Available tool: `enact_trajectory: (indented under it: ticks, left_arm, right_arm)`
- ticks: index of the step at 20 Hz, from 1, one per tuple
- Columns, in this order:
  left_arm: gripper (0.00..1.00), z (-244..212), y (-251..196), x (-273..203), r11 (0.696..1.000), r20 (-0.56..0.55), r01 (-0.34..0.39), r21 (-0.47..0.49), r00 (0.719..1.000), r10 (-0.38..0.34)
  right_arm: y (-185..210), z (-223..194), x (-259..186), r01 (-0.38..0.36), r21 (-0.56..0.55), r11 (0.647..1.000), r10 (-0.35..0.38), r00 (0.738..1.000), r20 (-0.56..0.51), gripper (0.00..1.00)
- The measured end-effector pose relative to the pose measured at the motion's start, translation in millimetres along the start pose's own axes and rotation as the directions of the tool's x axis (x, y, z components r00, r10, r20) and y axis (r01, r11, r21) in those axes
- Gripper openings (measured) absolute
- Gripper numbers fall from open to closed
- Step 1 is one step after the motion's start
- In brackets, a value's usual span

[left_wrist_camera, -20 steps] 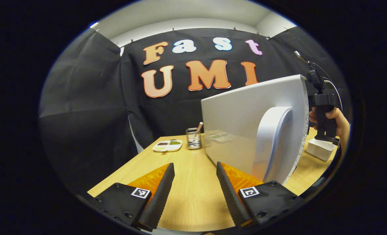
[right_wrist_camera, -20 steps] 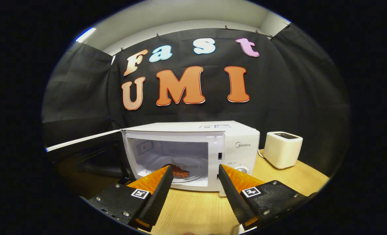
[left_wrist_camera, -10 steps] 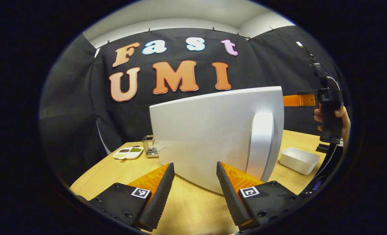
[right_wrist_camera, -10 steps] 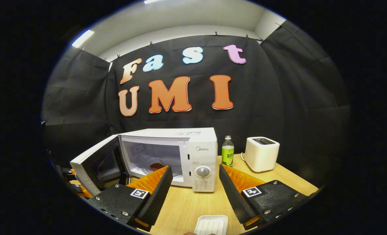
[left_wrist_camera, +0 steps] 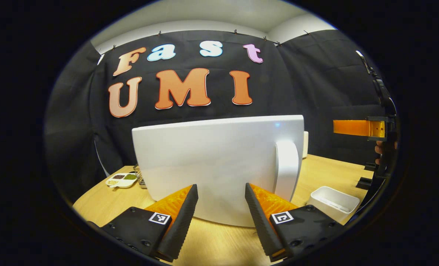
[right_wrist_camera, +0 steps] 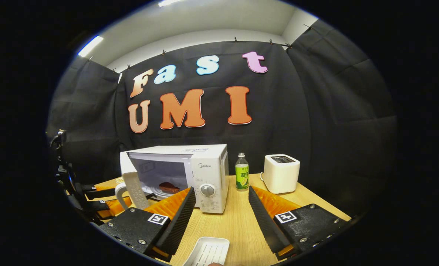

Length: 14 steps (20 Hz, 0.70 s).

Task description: Open the microwave oven with the left hand, put the food in, and close the microwave oven.

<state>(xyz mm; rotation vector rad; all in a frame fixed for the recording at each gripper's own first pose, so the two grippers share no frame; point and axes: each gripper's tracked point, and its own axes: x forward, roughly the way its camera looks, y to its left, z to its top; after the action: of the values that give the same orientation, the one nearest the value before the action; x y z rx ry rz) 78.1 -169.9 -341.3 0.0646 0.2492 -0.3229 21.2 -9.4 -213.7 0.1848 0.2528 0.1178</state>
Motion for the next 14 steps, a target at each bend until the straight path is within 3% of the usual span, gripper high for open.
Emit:
enact_trajectory:
  ticks: [2,4,6,9,10,11,14]
  left_arm:
    - [0.8,-2,-14,17,1.0,-0.016,0.015,0.009,1.0,-0.015]
    - [0.54,-10,-38,36,0.998,-0.045,0.067,0.008,0.997,-0.066]
    - [0.27,-15,-47,52,0.997,-0.069,0.075,0.029,0.995,-0.072]
    - [0.24,-13,-51,74,0.997,-0.068,0.041,0.067,0.997,-0.037]
    - [0.24,-9,-43,81,0.998,-0.064,0.007,0.056,0.998,-0.004]
    - [0.13,-16,-48,88,0.999,-0.086,0.011,0.033,0.996,-0.008]
    - [0.14,-10,-50,111,1.0,-0.07,0.013,-0.022,0.997,-0.014]
  right_arm:
    - [-11,-1,-3,0.013,0.0,1.0,-0.013,1.0,-0.001,0.89]
    - [-23,-2,-4,0.028,0.007,1.0,-0.028,1.0,-0.003,0.89]
    - [-33,-3,-6,0.041,0.014,0.999,-0.041,0.999,-0.006,0.89]
    - [-47,-5,-5,0.059,0.028,0.998,-0.059,0.998,-0.004,0.89]
    - [-49,-5,-5,0.059,0.035,0.998,-0.058,0.998,-0.005,0.89]
    - [-51,-6,-4,0.06,0.042,0.997,-0.06,0.998,-0.009,0.89]
    - [-58,-7,-2,0.068,0.048,0.997,-0.068,0.998,-0.011,0.89]
